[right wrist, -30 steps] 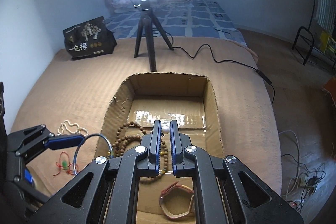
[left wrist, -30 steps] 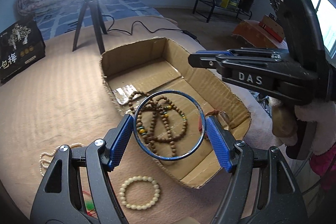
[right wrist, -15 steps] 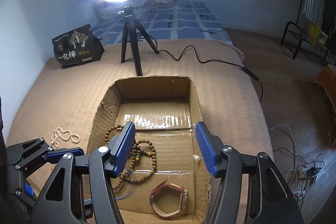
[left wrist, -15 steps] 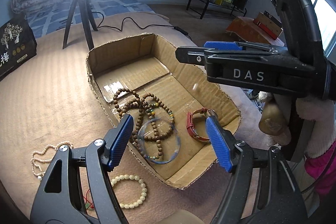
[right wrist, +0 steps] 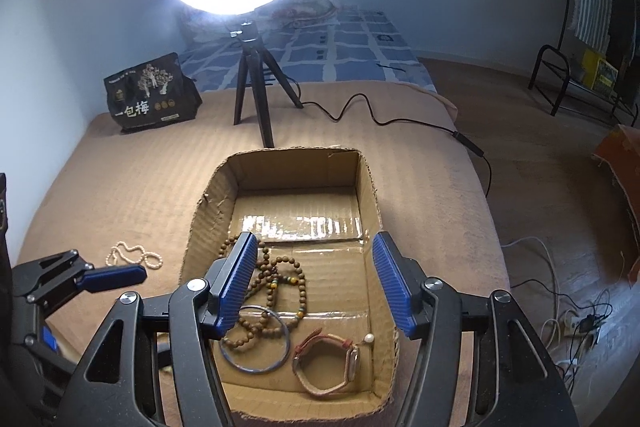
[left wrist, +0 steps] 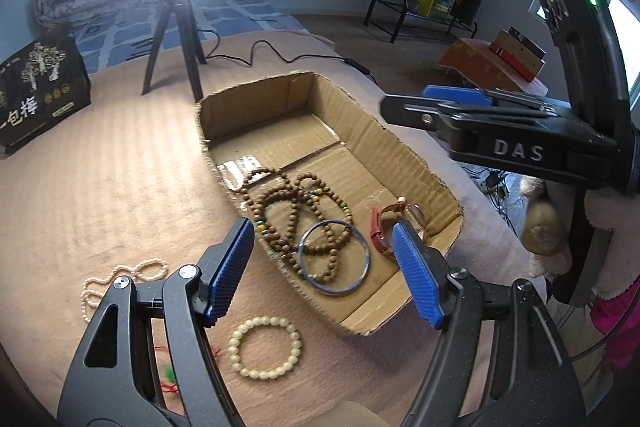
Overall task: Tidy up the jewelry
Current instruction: 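Open both tools over the box and withdraw them toward the remaining jewelry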
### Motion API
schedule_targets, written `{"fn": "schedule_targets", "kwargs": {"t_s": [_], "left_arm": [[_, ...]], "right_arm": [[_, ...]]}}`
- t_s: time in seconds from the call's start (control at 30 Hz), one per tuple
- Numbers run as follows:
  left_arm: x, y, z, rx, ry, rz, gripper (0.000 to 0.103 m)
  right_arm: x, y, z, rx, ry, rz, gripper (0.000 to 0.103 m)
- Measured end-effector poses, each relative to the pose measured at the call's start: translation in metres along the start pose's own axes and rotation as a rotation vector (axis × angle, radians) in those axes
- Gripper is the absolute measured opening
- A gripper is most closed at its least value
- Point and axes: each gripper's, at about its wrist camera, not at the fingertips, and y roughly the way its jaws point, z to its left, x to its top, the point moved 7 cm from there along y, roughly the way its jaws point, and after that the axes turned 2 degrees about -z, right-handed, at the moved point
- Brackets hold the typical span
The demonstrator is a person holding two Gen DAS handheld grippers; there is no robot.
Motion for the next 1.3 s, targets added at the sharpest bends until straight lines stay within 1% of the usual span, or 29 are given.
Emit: {"fn": "schedule_targets", "kwargs": {"t_s": [0.17,0.27,0.43,0.7,0.93,1.17,1.2,1.27,1.3], "left_arm": [[-0.003,-0.021,0.02,0.03,-0.001,-0.028,0.074],[-0.008,-0.036,0.039,0.059,-0.007,-0.04,0.074],[-0.019,-0.061,0.077,0.103,-0.053,-0.062,0.074],[-0.045,-0.096,0.143,0.177,-0.141,-0.083,0.074],[-0.069,-0.109,0.182,0.226,-0.173,-0.066,0.074],[-0.089,-0.106,0.197,0.234,-0.184,-0.045,0.074],[-0.092,-0.104,0.197,0.231,-0.182,-0.041,0.073],[-0.097,-0.099,0.195,0.224,-0.173,-0.027,0.059],[-0.1,-0.096,0.195,0.221,-0.17,-0.017,0.057]], "right_arm": [[-0.004,-0.014,0.013,0.013,-0.015,-0.012,0.059],[-0.008,-0.023,0.027,0.038,-0.027,-0.02,0.059],[-0.016,-0.033,0.053,0.078,-0.058,-0.025,0.059],[-0.031,-0.042,0.103,0.164,-0.117,-0.013,0.059],[-0.047,-0.038,0.144,0.215,-0.196,0.015,0.059],[-0.07,-0.019,0.176,0.258,-0.267,0.078,0.059],[-0.072,-0.016,0.179,0.262,-0.274,0.088,0.059],[-0.079,-0.009,0.184,0.272,-0.288,0.106,0.059],[-0.083,-0.005,0.188,0.277,-0.294,0.116,0.059]]}}
